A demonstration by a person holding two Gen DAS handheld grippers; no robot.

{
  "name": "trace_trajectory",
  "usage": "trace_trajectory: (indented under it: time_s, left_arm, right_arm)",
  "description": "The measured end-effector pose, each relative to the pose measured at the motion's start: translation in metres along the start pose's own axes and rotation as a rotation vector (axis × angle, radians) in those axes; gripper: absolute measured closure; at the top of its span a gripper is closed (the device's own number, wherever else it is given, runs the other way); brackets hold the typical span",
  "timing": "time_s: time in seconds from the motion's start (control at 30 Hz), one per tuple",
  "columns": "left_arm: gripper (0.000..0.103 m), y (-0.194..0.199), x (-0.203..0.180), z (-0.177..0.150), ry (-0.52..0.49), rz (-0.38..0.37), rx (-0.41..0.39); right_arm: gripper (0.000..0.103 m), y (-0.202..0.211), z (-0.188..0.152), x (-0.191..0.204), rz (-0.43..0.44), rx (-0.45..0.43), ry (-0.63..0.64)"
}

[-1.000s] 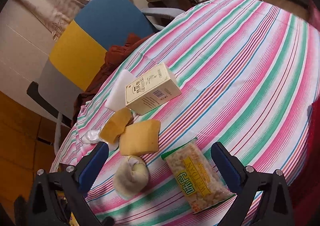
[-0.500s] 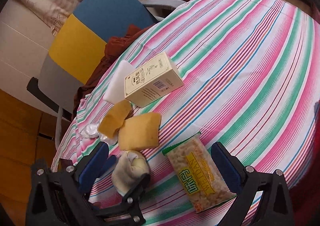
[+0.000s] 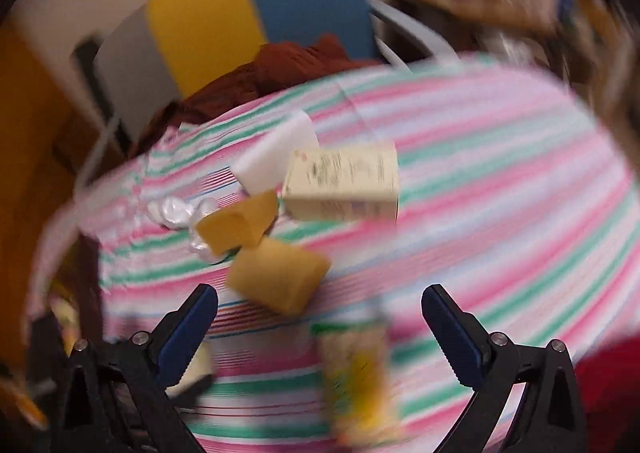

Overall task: Organize objects
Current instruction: 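Grasp the beige sock with the left tool while the right tool grasps the cream box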

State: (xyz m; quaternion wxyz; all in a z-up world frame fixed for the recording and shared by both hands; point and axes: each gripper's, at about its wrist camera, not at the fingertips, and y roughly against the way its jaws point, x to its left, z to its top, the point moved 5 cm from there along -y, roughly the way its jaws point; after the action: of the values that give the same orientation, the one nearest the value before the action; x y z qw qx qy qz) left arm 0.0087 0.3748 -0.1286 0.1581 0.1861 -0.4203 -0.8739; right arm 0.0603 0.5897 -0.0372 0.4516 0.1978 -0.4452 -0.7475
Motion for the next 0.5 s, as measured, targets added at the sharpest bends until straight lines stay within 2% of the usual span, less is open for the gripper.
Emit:
trace_trajectory:
  time_s: [0.13,0.27,0.4,0.5]
  left_arm:
    - [0.046,0.000,0.002,0.002,0.040,-0.016,-0.007]
    - [0.046,-0.001,0.004,0.002,0.047,-0.027,-0.008]
    - [0.046,-0.001,0.008,0.003,0.074,-0.052,0.006]
    - [0.046,-0.006,0.008,0.006,0.076,-0.053,0.008]
  right_arm:
    - [0.000,-0.018,0.026,0.005,-0.088,0.037,0.232]
    - [0.000,-0.053,0.046,0.010,-0.149,0.120,0.433]
    - [0.000,-0.083,0.056,0.017,-0.191,0.198,0.584]
    - [0.001,-0.101,0.064,0.023,-0.200,0.234,0.645]
